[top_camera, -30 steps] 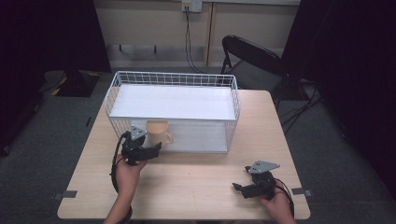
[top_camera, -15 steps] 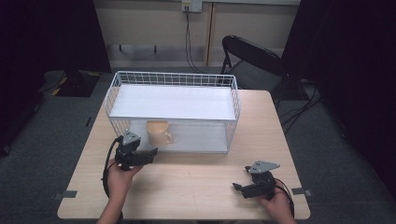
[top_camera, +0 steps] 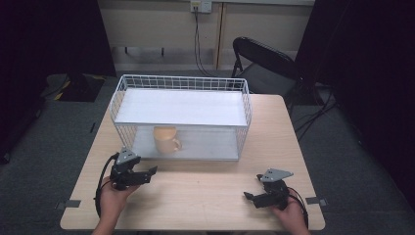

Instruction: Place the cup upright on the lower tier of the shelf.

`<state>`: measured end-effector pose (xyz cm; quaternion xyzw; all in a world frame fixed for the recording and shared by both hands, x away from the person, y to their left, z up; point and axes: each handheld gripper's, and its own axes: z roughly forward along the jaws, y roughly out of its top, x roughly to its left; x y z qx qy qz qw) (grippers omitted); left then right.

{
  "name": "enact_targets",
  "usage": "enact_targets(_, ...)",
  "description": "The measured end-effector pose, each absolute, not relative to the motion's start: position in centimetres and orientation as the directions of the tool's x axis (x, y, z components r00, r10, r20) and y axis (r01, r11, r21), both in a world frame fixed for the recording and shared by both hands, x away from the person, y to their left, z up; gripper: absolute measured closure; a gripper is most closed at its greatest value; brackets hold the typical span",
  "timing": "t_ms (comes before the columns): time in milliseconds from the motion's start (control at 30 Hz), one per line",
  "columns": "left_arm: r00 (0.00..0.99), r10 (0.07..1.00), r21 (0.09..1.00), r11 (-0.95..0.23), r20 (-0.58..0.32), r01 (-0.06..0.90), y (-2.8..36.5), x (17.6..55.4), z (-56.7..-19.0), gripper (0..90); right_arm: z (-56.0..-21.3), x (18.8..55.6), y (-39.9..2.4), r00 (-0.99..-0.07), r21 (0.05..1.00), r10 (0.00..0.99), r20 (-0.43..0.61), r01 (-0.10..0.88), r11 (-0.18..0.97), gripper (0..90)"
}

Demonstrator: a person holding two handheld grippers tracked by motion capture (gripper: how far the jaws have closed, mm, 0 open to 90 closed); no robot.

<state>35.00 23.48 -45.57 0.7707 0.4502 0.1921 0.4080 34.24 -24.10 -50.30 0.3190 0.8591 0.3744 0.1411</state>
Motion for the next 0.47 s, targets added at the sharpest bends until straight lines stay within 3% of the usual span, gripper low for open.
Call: enact_targets(467, 0.622, 0.783, 0.746, -0.406, -0.015, 0.528, 22.7, 33.6, -48.5, 24.5, -50.3, 34.2, -24.1, -0.756, 0.733, 0.654, -0.004, 0.443, 0.517, 13.5)
